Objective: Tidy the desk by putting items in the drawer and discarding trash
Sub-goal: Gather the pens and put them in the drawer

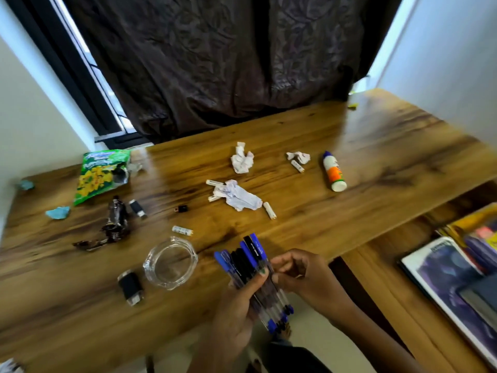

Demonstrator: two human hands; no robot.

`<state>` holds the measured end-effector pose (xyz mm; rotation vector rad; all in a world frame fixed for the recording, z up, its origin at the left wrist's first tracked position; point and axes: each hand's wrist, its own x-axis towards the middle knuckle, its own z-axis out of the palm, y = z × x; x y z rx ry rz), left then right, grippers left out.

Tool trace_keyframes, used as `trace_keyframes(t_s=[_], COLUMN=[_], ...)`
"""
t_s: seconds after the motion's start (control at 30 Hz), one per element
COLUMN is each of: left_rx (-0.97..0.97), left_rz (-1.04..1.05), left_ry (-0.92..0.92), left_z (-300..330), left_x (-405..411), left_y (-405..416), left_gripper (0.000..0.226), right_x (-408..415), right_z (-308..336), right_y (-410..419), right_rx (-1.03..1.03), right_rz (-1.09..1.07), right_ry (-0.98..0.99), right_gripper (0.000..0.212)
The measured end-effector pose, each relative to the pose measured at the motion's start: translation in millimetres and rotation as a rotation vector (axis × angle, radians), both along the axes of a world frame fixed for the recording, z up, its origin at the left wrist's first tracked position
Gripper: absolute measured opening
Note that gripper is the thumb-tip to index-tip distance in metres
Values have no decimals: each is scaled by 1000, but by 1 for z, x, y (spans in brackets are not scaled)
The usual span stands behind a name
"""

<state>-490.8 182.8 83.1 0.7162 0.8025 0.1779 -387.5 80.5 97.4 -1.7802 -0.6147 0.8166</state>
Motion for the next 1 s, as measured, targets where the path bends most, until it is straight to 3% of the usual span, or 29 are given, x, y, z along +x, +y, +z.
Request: trace_keyframes(t_s=[0.1, 0.33, 0.57, 0.73, 0.87, 0.93, 1.0], left_rx=[27, 20, 11, -13, -77, -112, -133], left_rz=[-60, -94, -115, -194, -277, -291, -373], left_ry=[18, 99, 113, 126, 151, 195, 234], left_z=[-4, -12, -26, -30, -43, -55, -66], left_x=[3, 15, 36, 67, 96, 111, 123], left_y=[-16, -48, -92, -154, -221, -253, -286], left_gripper=[9, 8, 26, 21, 33, 35, 20], right_x=[-2, 1, 26, 56, 85, 95, 102], right_z=[-1, -7, -6, -8, -23, -31, -43], right_y=[-21, -58, -104, -173, -234, -255, -273], right_rx=[-12, -62, -148, -206, -155, -106, -75], right_rz=[-38, -91, -18, -46, -210, -265, -299], right_ry=[-19, -55, -83, -24, 90, 171, 265], right_gripper=[17, 17, 19, 21, 37, 29, 24])
